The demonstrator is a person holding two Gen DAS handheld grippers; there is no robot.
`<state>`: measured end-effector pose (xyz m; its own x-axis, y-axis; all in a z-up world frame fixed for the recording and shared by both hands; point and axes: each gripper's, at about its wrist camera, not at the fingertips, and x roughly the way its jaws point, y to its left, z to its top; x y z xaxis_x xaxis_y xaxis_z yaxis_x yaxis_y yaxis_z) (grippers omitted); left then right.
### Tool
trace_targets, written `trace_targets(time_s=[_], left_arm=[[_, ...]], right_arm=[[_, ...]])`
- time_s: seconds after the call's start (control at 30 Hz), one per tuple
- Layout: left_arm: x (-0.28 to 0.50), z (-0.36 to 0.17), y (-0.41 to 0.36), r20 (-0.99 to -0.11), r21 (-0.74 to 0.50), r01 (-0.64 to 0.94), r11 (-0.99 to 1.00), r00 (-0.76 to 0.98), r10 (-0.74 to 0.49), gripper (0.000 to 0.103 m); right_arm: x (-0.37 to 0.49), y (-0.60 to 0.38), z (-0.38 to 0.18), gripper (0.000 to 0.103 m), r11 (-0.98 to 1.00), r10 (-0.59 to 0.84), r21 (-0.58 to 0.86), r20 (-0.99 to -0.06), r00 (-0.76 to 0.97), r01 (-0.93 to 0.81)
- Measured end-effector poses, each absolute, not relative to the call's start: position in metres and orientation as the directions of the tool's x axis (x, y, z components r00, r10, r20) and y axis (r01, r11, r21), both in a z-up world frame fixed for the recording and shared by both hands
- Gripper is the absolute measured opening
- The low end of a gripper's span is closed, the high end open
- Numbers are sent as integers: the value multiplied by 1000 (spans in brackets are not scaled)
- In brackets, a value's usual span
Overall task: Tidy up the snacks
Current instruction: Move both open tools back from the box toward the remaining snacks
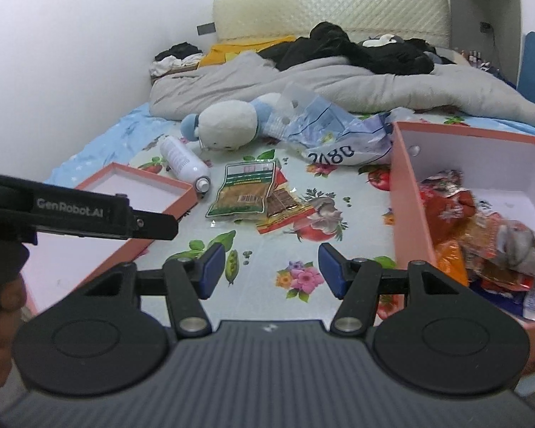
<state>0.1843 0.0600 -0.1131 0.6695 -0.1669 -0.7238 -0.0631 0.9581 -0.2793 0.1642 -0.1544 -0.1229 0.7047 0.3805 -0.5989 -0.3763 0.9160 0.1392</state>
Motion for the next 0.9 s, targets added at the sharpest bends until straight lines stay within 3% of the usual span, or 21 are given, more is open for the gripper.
trace_targets(time_s=[0.13,0.4,0.47,0.5,0.53,0.73,0.9], left_arm=[[218,-133,69,-729,-263,-29,964,661,-179,83],[294,-171,78,-728,-252,-20,968,662,-176,90],[313,-179,77,-734,-242,-20,970,658,-169,94],[320,-183,76,-736,-227,-21,974,658,-158,94],[329,-187,75,-740,-209,-23,978,657,-143,94],[358,-209,75,-760,-173,-29,985,640,-115,94],[369,-227,72,-764,-159,-6,987,634,-119,94]], right_arm=[[193,-143,-142,60,917,377,133,-596,709,-376],[256,-125,-186,61,912,366,82,-601,710,-401],[269,-122,-197,70,909,366,76,-615,698,-409],[275,-120,-201,82,909,365,77,-620,695,-409],[279,-119,-206,85,909,366,80,-620,694,-409],[302,-119,-229,85,929,342,136,-666,663,-344],[310,-110,-235,86,912,373,135,-663,649,-387]])
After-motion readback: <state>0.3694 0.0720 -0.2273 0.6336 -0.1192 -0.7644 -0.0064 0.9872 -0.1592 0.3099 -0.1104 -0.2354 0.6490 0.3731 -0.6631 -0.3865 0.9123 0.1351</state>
